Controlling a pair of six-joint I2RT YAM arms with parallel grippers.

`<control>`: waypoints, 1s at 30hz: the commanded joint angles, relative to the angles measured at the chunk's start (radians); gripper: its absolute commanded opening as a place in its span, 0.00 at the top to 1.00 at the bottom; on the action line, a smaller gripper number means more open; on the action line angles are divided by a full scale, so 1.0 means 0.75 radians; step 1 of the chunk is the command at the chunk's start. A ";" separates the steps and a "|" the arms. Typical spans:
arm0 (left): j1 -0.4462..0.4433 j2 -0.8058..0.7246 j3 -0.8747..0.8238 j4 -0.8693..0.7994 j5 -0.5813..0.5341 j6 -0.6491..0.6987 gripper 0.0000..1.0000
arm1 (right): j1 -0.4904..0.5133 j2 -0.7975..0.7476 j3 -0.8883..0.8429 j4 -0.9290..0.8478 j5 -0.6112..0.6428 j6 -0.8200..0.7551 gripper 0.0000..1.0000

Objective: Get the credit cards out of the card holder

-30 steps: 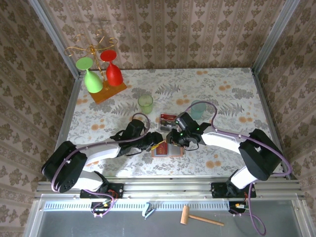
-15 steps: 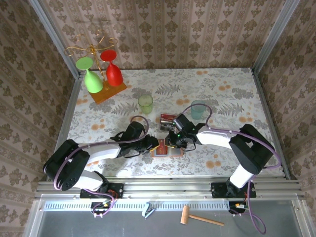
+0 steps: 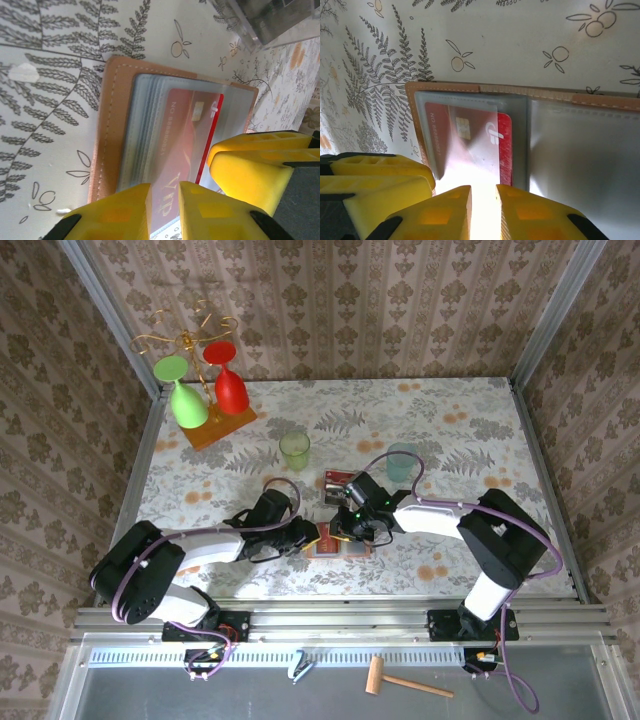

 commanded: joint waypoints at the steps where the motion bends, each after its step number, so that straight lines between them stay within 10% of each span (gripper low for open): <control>1: 0.011 0.013 -0.017 -0.003 -0.002 0.026 0.78 | 0.009 0.024 0.018 -0.004 -0.009 0.007 0.78; 30: 0.008 0.068 -0.041 0.030 0.008 0.014 0.79 | -0.001 -0.017 0.055 -0.185 0.106 -0.103 0.73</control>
